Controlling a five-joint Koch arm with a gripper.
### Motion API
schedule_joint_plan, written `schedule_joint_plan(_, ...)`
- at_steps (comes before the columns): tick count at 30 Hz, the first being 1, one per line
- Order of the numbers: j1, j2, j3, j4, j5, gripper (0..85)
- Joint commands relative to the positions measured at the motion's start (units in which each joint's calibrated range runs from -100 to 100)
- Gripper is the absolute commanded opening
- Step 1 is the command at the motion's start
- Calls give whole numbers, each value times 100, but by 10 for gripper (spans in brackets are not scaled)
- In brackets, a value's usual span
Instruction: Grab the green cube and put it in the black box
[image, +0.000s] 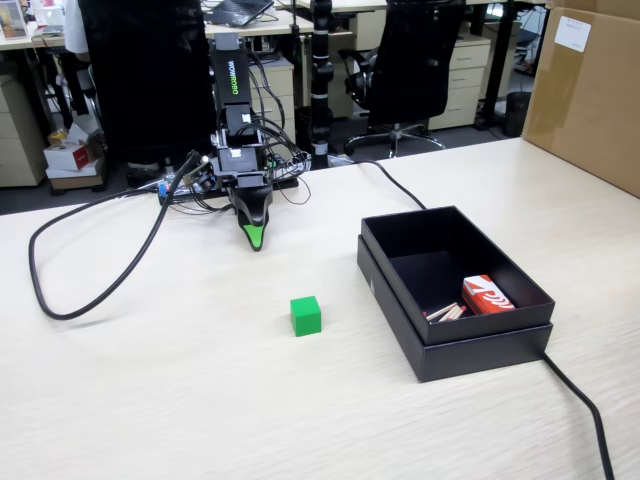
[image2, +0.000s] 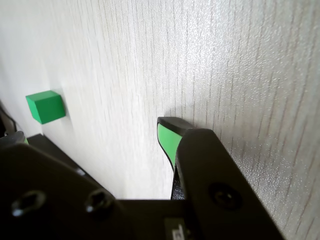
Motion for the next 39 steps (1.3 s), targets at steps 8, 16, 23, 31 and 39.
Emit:
schedule_joint_plan(8,-24,19,-205,-87,-29,501)
schedule_joint_plan(16,-24,19,-205,-87,-34,501)
schedule_joint_plan(23,-24,19,-214,-87,-34,501)
schedule_joint_plan(31,-24,19,-214,-87,-34,501)
schedule_joint_plan(39,34,19,-205,-87,5,501)
